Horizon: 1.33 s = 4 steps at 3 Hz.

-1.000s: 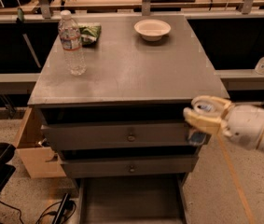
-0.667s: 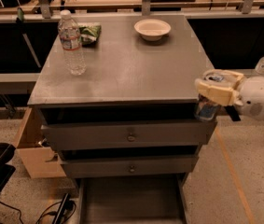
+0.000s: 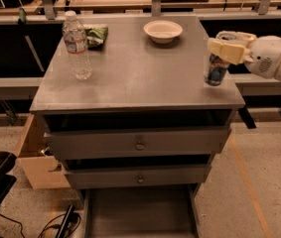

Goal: Pick redbull can from bottom drawer and place on counter

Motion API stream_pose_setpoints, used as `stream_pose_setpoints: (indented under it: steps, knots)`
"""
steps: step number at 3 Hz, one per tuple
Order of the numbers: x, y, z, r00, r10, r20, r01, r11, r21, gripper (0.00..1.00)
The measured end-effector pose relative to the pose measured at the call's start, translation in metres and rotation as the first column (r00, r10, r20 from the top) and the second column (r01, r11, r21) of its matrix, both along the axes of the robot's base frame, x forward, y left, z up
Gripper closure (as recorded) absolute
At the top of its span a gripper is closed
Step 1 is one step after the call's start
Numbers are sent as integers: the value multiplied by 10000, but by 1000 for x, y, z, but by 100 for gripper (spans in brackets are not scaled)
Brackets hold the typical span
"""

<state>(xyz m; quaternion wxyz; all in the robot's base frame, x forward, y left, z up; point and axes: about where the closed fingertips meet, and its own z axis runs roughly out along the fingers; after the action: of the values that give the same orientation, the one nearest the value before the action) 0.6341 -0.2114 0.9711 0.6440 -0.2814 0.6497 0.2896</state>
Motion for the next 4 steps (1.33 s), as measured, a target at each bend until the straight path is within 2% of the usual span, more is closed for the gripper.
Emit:
stream_pose_setpoints:
  steps: [1, 2, 3, 4]
  knots:
    - [41, 9, 4, 9994, 308, 178, -312, 9992, 239, 100]
    - [72, 21, -10, 9983, 579, 66, -580, 9980, 264, 100]
    - [93, 32, -32, 9973, 696, -214, -699, 9975, -131, 100]
    - [96, 37, -36, 9969, 745, -252, -750, 9970, -193, 86]
